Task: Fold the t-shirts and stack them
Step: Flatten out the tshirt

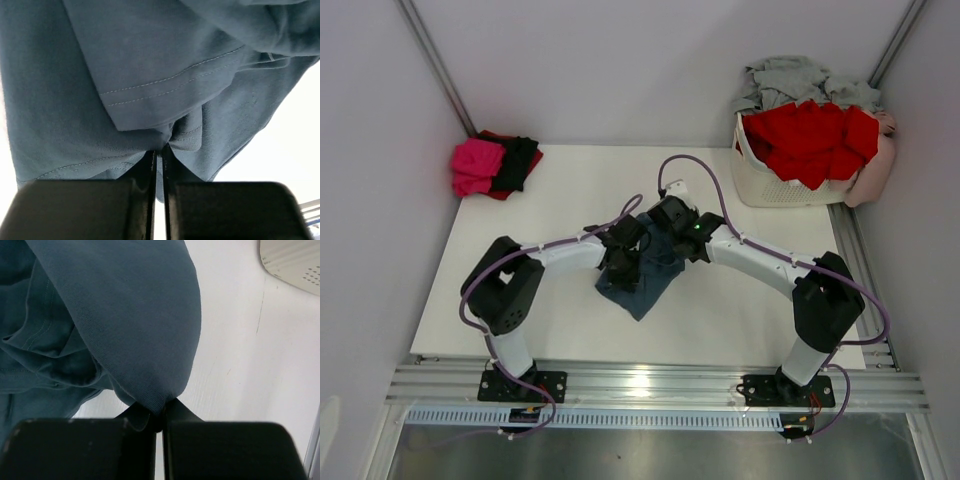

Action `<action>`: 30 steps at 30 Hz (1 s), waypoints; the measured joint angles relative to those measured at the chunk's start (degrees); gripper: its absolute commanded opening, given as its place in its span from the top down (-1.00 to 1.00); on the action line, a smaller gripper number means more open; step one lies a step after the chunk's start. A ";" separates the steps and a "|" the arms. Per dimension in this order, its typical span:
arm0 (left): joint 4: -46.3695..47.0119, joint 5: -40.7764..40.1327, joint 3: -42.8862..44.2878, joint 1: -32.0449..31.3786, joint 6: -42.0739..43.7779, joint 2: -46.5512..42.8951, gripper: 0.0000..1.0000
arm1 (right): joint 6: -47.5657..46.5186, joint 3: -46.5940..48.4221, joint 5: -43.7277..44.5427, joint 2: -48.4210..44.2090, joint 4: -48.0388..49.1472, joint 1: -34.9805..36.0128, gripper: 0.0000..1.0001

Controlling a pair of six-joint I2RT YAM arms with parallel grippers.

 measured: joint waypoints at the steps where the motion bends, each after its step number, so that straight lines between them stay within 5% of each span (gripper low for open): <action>1: -0.15 0.02 0.50 -0.04 0.20 0.33 0.99 | 0.04 0.00 -0.02 0.02 0.00 0.00 1.00; 10: -2.45 -1.36 2.89 -0.44 1.05 1.46 0.99 | 0.22 0.00 -0.09 0.35 0.20 0.00 1.00; 18: -11.89 -11.52 8.55 0.35 3.41 -3.63 0.99 | 1.11 -0.66 0.02 0.50 0.46 0.00 1.00; 30: -17.77 -15.19 11.13 24.59 8.07 -30.29 0.99 | 5.18 -8.76 0.13 -4.00 -0.09 0.02 1.00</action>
